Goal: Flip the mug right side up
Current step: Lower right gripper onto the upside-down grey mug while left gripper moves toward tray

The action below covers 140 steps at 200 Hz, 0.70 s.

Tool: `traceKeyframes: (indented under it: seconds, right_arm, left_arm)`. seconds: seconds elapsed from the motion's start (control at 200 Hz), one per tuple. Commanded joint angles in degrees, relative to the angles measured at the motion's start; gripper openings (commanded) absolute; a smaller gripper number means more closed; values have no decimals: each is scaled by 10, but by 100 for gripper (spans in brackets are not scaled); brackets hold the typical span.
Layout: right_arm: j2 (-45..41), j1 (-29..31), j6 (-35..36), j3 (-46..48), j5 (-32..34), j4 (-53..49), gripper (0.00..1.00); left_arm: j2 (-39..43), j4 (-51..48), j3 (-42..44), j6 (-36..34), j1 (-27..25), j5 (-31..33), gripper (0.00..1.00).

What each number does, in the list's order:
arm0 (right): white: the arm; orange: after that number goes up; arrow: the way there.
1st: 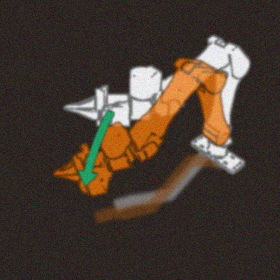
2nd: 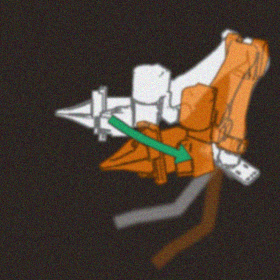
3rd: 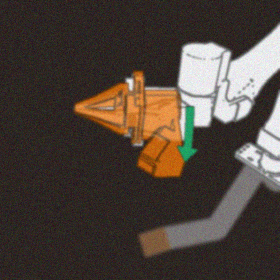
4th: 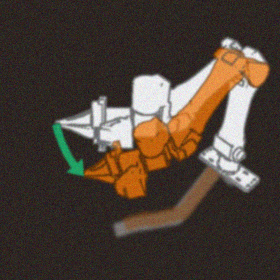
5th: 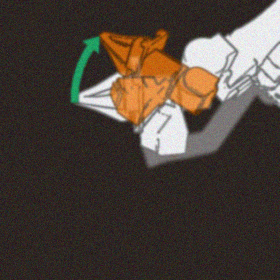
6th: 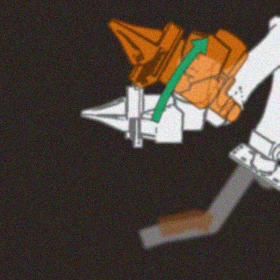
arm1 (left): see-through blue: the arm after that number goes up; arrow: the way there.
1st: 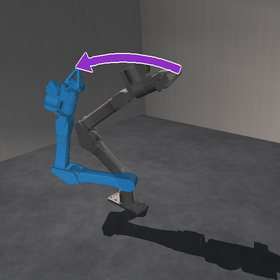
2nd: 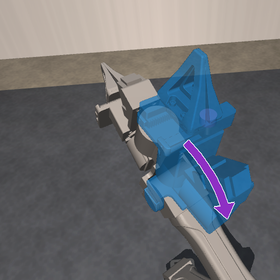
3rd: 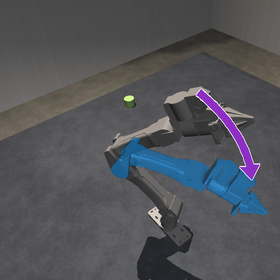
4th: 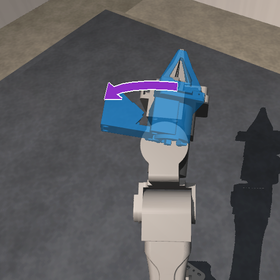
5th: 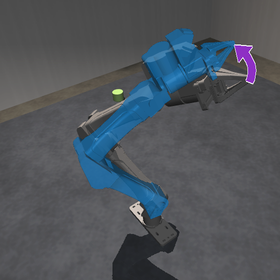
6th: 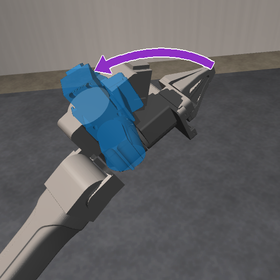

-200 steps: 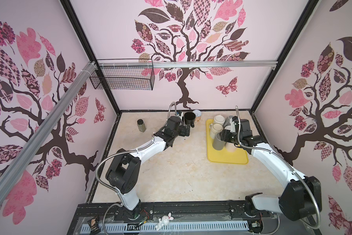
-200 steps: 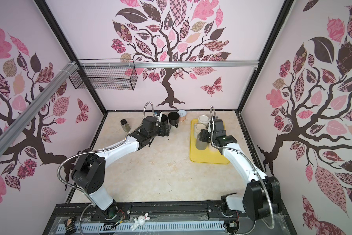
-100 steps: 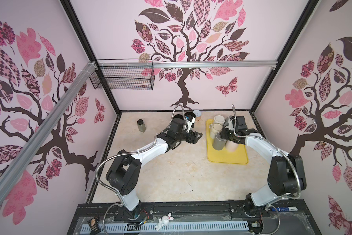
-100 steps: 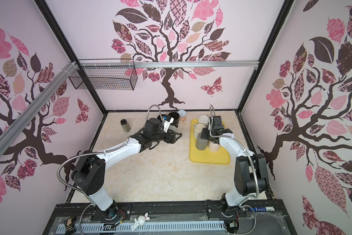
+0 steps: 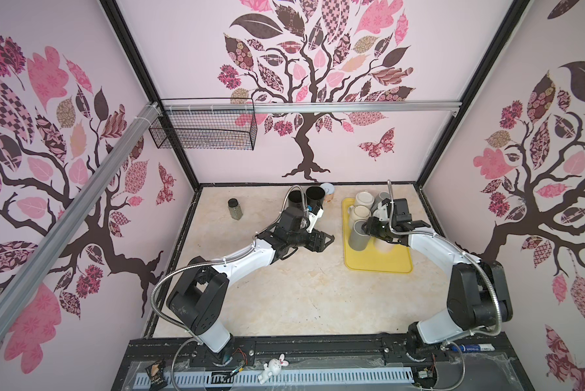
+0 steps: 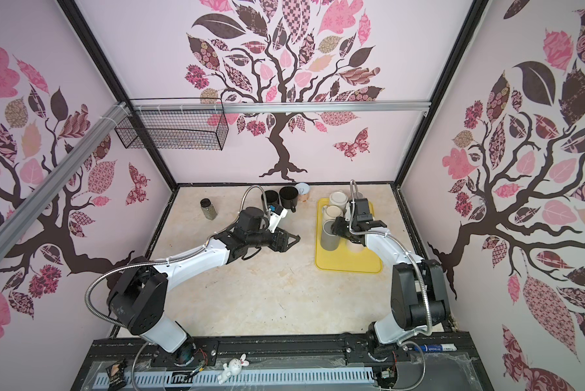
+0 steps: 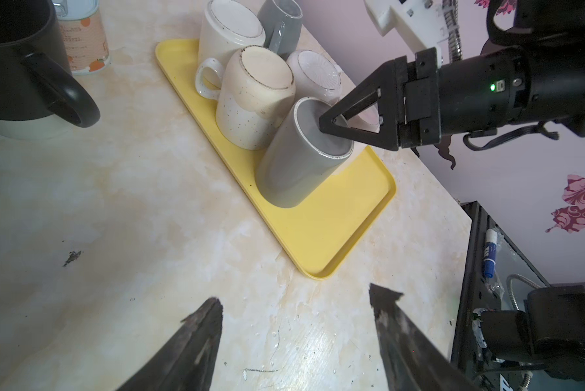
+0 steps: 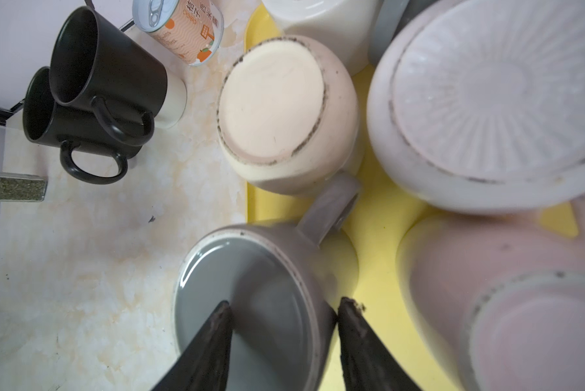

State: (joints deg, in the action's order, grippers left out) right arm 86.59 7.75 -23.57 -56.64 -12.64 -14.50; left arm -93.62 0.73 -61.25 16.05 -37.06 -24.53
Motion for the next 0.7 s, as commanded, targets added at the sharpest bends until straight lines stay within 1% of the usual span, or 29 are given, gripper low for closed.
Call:
traceKeyframes:
  seconds: [0.0,0.19,0.31,0.375,0.52,0.585,0.695]
  right_arm:
    - [-51,0,-36,23,-34,35,51]
    - [-92,11,-56,53,-64,70,51]
    - [-104,16,-49,45,-71,49,52]
    - [-109,16,-33,33,-50,20,53]
    - [-112,14,11,-10,23,-34,58]
    - [-99,5,20,-33,25,-41,58]
    - [-54,0,35,-84,23,-49,58]
  left_arm:
    - [7,10,20,7,-4,-7,71]
    - [4,12,27,13,-12,-3,69]
    - [-4,19,25,23,-22,-3,68]
    - [-11,20,20,26,-29,-2,67]
    - [-33,21,0,31,-59,4,66]
    - [-44,21,-12,32,-76,10,66]
    - [-72,28,-35,40,-97,14,65]
